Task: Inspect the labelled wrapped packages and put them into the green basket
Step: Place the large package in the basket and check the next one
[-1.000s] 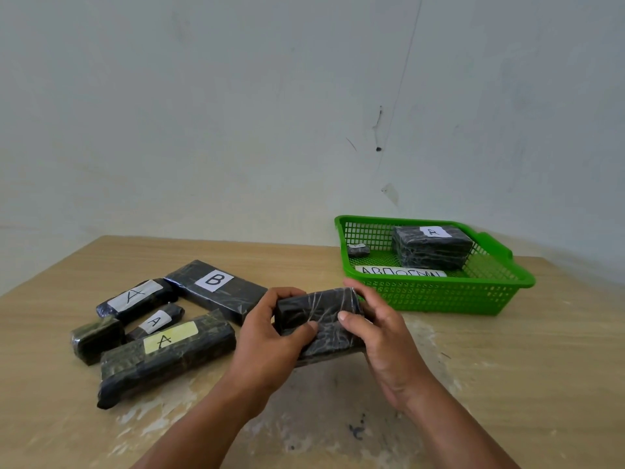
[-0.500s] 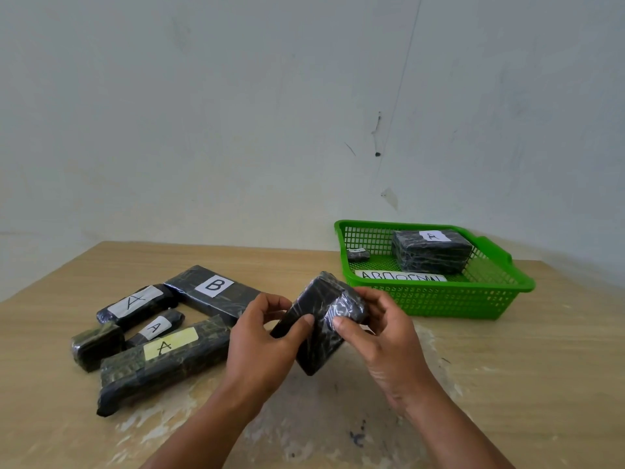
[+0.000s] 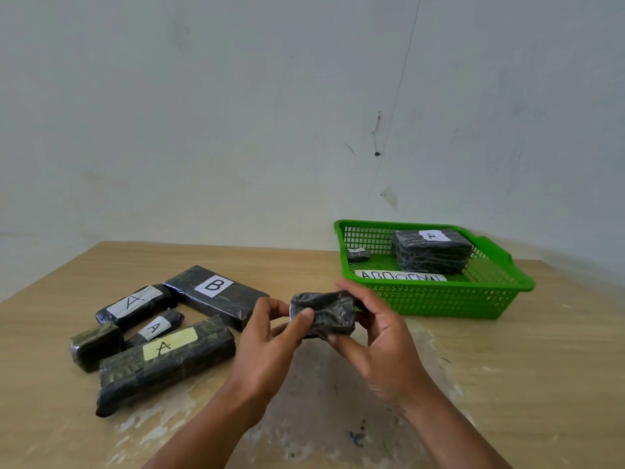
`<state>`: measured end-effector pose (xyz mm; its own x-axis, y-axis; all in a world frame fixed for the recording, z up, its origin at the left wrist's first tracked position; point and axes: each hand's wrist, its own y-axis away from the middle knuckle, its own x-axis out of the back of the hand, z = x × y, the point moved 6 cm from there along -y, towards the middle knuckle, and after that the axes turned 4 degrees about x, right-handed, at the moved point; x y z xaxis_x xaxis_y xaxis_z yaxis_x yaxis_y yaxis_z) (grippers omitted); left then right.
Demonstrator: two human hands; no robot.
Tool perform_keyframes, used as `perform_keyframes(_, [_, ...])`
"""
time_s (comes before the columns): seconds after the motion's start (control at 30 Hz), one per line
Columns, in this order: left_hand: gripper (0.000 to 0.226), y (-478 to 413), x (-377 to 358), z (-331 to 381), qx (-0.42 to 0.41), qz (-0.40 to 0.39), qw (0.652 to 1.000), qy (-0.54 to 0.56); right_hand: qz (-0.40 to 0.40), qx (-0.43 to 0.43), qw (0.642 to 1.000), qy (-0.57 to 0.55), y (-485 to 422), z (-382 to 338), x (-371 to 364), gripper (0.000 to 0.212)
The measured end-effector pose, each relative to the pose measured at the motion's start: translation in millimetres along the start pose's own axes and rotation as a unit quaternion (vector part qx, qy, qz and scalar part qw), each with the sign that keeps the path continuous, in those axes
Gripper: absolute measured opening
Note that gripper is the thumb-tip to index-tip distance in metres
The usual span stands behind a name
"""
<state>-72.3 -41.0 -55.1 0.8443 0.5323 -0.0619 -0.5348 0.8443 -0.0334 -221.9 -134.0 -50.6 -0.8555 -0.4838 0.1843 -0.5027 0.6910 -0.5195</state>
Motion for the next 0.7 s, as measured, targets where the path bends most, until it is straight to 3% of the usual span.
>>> perform_keyframes(0.1, [0.035,-0.8,1.3,-0.2,0.0,0.003,1.0,0.011,-0.009,-0.045,0.998,-0.045,0.8,1.2,-1.9,0.067])
perform_keyframes(0.3, [0.037,-0.2,-1.6,-1.0,-0.022,-0.025,0.999,-0.007,-0.027,-0.123,0.989,-0.081,3.3,11.6,-14.5,0.048])
perform_keyframes(0.53, [0.025,-0.5,-5.2,-1.3,-0.027,-0.017,0.999,-0.024,-0.017,-0.092,0.993,-0.069,3.7,6.5,-14.0,0.053])
perform_keyframes(0.7, [0.011,-5.4,-0.3,-4.5,0.002,-0.03,0.999,0.036,-0.041,-0.051,0.996,-0.06,6.2,-2.4,-10.0,0.063])
